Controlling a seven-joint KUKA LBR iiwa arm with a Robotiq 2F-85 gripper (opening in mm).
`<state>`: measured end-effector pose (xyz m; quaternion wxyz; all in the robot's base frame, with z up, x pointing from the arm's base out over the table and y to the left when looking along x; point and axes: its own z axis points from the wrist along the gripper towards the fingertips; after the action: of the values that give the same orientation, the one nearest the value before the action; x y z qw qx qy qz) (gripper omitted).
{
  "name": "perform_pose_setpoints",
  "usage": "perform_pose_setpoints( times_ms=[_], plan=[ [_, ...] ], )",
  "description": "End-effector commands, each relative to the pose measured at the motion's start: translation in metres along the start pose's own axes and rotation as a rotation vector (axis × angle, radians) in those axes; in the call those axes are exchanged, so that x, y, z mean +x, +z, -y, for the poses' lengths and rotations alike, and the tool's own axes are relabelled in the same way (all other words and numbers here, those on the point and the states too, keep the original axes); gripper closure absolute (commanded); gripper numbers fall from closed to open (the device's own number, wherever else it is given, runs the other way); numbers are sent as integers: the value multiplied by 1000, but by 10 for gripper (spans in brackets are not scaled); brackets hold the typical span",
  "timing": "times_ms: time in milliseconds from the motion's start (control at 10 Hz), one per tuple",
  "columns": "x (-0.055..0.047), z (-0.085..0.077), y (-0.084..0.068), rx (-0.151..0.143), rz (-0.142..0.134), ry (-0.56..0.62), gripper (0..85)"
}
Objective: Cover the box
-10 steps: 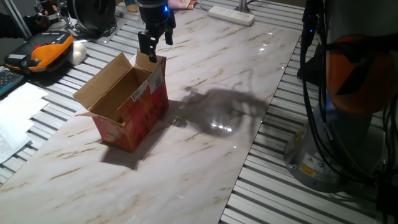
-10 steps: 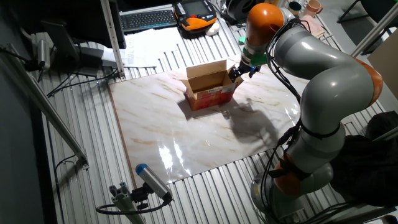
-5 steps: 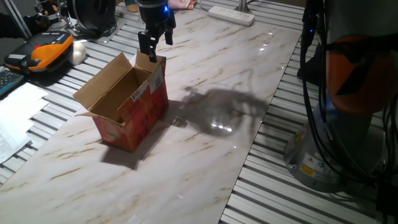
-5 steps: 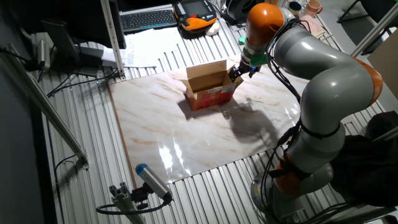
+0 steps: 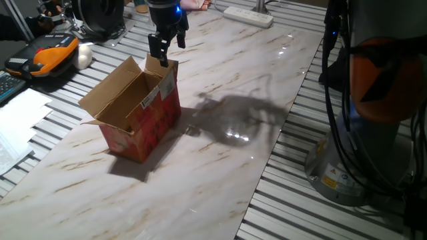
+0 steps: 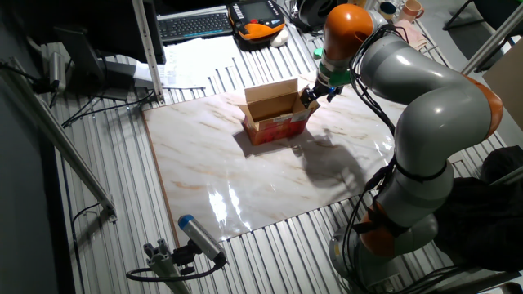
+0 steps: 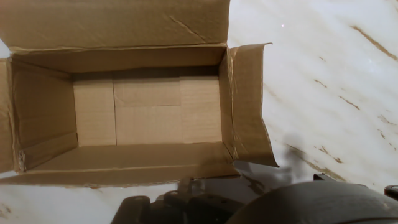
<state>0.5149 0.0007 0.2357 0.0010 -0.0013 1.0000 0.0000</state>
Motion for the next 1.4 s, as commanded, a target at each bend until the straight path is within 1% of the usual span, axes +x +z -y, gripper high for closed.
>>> perform_pose_setpoints(
  times_ms=[0,400,800,1300],
  plan=[
    [0,0,0,24,-175,-99,850],
    [0,0,0,24,-175,-99,850],
    [0,1,0,13,-167,-84,850],
    [0,1,0,13,-160,-54,850]
  ],
)
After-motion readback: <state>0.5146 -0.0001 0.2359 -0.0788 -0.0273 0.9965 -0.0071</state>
